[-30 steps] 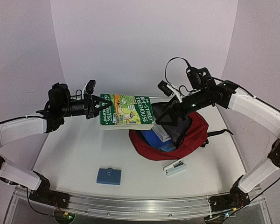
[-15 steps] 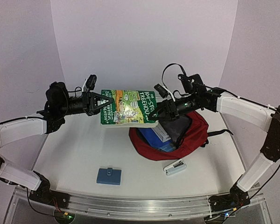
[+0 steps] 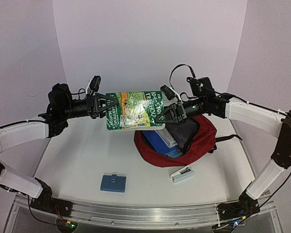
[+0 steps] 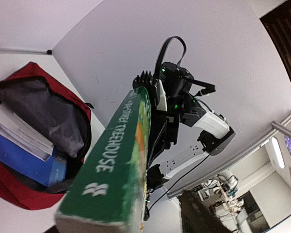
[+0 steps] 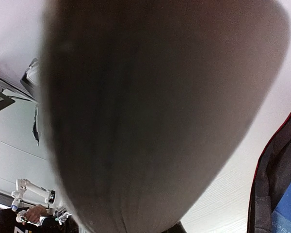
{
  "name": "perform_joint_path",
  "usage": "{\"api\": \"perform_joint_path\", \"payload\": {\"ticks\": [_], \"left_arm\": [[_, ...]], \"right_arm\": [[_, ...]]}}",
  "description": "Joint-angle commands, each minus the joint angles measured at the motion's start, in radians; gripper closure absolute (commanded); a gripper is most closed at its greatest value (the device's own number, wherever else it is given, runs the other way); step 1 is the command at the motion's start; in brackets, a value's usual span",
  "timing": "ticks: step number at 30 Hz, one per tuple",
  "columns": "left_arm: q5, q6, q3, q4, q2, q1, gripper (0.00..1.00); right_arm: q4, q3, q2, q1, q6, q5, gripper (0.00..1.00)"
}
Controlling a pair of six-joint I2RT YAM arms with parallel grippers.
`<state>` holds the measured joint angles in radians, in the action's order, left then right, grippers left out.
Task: Pack the student bag
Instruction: Pick up the book from the center of the board.
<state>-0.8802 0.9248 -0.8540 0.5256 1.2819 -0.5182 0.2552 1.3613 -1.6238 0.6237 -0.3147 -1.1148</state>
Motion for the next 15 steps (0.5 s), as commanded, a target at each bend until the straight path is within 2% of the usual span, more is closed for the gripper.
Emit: {"api": "perform_joint_path", "payload": {"ticks": [1,5,7,10,15], "left_arm": [[0.027,-0.189,-0.121,-0.285,-0.054,-0.013,0.28],[0.093,-0.426,-0.218,-0.662,-0.069,-0.013,0.06],[0.100,-0.526,-0.286,-0.830,-0.037,-0.014,0.01],[0.092,-0.633,-0.341,-0.977,-0.003,-0.019,0.00],[0.060,-0.770,-0.424,-1.079,0.064,-0.098,0.00]], "right_arm": [[0.011,-0.049,0.113,-0.007,0.098,0.022,1.00],[0.272,-0.042,0.139,-0.006,0.362,0.092,1.00],[0.384,-0.040,0.146,-0.004,0.474,0.122,1.00],[0.532,-0.035,0.154,0.011,0.617,0.163,1.00],[0.715,0.003,0.152,0.045,0.774,0.211,1.00]]}}
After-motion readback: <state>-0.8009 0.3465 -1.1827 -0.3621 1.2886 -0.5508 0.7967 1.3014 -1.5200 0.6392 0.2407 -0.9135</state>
